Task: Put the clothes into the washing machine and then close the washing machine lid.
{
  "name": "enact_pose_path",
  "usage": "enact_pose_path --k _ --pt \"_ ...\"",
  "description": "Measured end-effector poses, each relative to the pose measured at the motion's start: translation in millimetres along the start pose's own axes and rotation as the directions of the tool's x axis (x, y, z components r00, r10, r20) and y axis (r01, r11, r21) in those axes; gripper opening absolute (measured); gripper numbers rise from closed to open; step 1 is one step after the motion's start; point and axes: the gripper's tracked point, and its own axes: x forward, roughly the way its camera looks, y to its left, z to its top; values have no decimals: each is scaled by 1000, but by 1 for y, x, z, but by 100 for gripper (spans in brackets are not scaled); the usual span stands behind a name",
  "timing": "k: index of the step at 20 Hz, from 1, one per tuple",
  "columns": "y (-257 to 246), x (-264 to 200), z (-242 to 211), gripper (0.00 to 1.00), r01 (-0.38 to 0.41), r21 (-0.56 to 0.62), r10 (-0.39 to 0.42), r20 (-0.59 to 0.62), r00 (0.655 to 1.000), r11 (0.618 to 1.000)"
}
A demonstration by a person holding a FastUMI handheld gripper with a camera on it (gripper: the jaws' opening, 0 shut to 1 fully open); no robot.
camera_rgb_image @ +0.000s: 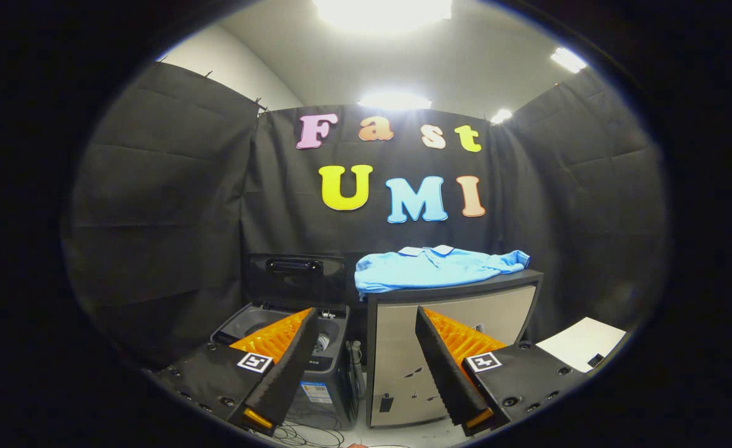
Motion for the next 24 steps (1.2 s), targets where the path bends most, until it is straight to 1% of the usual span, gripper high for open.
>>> enact_pose_path --k 2,6,8,12,14,15,20,24 --pt "4 9 8 97 41 -10 -41 2 999 999" --pt "7 32 18 97 75 -49 -77 -34 996 996" --pt "5 45 26 97 86 -73 -89 -41 995 994" --pt "-1 85 47 98 80 -86 -82 -20 996 993" --pt "-9 108 51 98 72 -70 -74 -26 997 995" --pt "-17 118 53 98 80 -66 -82 -31 996 995" --pt "-60 166 68 98 147 -68 -152 -59 987 987" --pt "-86 204 72 98 175 -88 -184 -99 978 981"
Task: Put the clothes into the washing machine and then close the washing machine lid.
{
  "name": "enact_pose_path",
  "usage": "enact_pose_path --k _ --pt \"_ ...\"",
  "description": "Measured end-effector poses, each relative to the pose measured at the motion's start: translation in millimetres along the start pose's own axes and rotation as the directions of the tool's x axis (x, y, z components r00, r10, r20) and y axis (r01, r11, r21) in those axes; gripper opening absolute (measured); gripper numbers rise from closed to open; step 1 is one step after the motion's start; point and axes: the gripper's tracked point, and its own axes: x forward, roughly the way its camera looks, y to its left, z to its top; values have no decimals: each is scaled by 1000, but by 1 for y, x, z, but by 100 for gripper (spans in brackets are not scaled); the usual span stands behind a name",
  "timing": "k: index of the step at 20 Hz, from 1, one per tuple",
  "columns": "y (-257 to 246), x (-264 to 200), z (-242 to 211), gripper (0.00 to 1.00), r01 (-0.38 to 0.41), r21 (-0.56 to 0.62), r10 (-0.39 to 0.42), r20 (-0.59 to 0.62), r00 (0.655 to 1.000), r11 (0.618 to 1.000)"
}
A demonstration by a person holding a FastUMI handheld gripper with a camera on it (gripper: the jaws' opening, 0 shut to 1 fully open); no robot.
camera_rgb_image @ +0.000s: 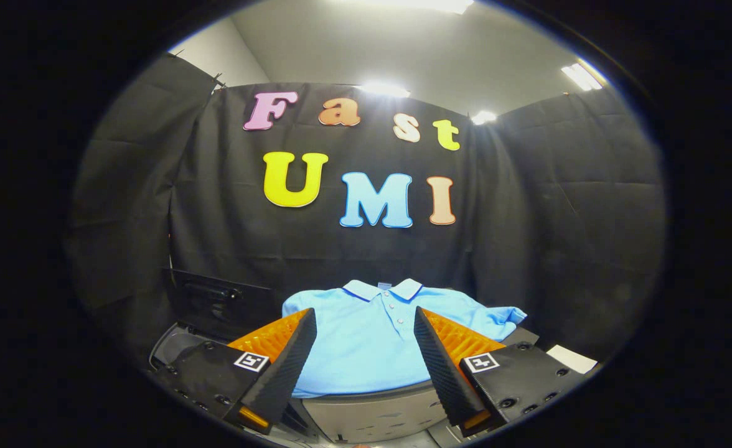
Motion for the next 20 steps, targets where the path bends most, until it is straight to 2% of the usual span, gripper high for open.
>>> enact_pose_path --k 5,9,14,20 --pt "-14 53 -7 98 26 -29 -30 -141 990 999" --pt "-23 91 -13 98 44 -88 -65 -256 965 995" --pt "-27 127 -31 98 43 -74 -70 -410 909 996" --pt "-37 144 -64 98 73 21 -47 -585 809 997"
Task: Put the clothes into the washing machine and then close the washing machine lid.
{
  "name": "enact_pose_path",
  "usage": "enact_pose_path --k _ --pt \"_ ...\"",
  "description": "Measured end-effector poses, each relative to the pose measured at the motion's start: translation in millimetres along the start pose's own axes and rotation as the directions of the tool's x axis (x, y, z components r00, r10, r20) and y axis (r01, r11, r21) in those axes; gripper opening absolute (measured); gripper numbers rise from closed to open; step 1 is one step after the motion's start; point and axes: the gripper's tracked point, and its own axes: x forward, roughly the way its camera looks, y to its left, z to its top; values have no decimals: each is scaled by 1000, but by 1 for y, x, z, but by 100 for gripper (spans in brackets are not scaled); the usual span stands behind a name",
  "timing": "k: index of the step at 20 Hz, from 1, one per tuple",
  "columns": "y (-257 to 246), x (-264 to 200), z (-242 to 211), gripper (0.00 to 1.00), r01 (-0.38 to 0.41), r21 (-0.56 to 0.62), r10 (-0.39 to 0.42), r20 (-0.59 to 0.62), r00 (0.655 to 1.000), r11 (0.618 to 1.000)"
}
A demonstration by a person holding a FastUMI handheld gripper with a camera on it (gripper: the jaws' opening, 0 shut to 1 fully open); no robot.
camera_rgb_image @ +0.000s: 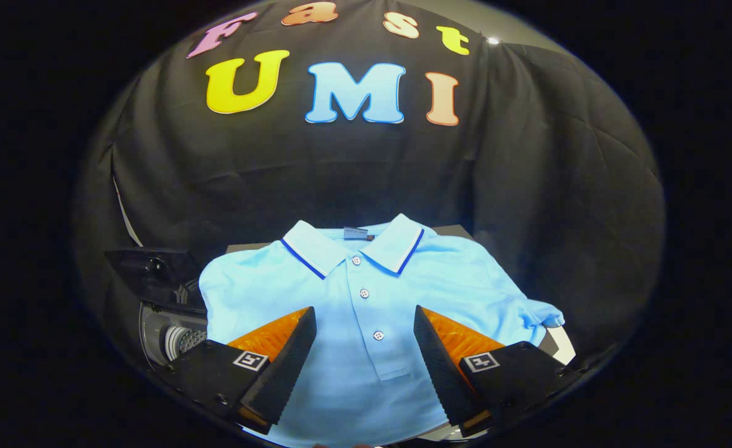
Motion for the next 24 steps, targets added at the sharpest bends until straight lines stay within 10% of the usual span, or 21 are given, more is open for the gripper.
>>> enact_pose_path --k 12,18,24 --pt "4 9 -14 91 -104 50 110 -145 983 993" --pt "12 10 -10 12 -114 26 115 -75 991 993" --pt "14 9 -7 2 -126 14 126 1 992 992"
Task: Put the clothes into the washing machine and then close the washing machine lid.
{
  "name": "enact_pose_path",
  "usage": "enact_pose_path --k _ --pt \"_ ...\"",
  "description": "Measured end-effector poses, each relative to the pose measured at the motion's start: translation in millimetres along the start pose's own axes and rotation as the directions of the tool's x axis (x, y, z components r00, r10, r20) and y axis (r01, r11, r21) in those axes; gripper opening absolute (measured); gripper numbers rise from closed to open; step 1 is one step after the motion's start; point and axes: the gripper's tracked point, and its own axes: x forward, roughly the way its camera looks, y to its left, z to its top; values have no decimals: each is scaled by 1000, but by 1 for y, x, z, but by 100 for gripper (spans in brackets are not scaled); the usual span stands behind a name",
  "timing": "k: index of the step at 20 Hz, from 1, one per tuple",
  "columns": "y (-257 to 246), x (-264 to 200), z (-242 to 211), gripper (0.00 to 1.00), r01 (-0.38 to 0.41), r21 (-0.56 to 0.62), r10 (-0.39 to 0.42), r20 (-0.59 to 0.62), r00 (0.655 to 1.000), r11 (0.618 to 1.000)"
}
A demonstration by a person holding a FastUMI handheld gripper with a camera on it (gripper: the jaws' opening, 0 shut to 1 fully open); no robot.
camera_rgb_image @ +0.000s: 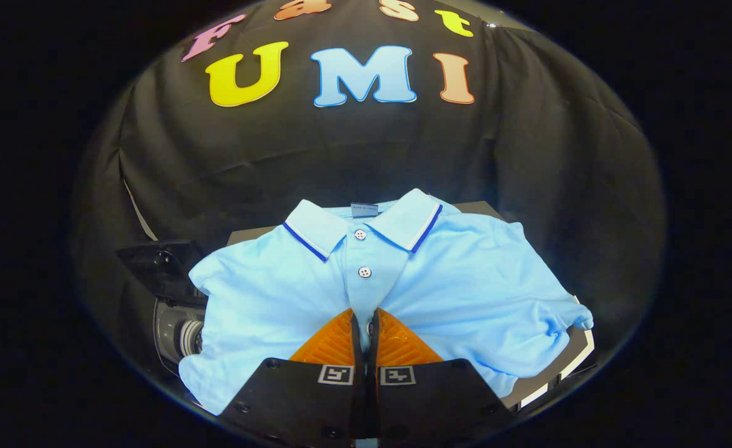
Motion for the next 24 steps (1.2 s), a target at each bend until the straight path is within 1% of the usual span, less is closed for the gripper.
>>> enact_pose_path --k 2,6,9,14,18,21,24 --pt "0 -2 3 2 3 -2 -3 25 1000 1000" --pt "-1 -8 8 2 23 -49 -19 95 995 999" --pt "0 -17 21 2 45 -28 -40 153 987 999" --pt "3 -38 35 1 120 -27 -113 186 976 992" --pt "21 -62 49 1 144 1 -140 243 960 990" --pt "43 -80 55 1 159 -23 -147 277 950 987" --pt "70 -93 60 1 159 -33 -142 300 943 987"
